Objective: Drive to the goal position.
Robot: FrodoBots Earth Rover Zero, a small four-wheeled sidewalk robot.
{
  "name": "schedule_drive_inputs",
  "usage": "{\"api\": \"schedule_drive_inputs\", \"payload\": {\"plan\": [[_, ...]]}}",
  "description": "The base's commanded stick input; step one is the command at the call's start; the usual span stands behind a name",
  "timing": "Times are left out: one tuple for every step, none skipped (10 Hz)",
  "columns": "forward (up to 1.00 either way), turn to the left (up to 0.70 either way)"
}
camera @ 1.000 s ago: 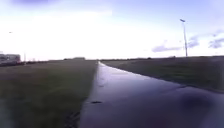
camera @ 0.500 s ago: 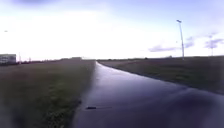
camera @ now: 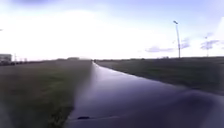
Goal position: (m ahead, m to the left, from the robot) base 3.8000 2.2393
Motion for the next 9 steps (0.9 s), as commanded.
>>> {"api": "schedule_drive_inputs", "payload": {"plan": [[0.45, 0.00], [0.45, 0.00], [0.45, 0.00], [0.45, 0.00], [0.45, 0.00], [0.45, 0.00], [0.45, 0.00], [0.45, 0.00], [0.45, 0.00]]}}
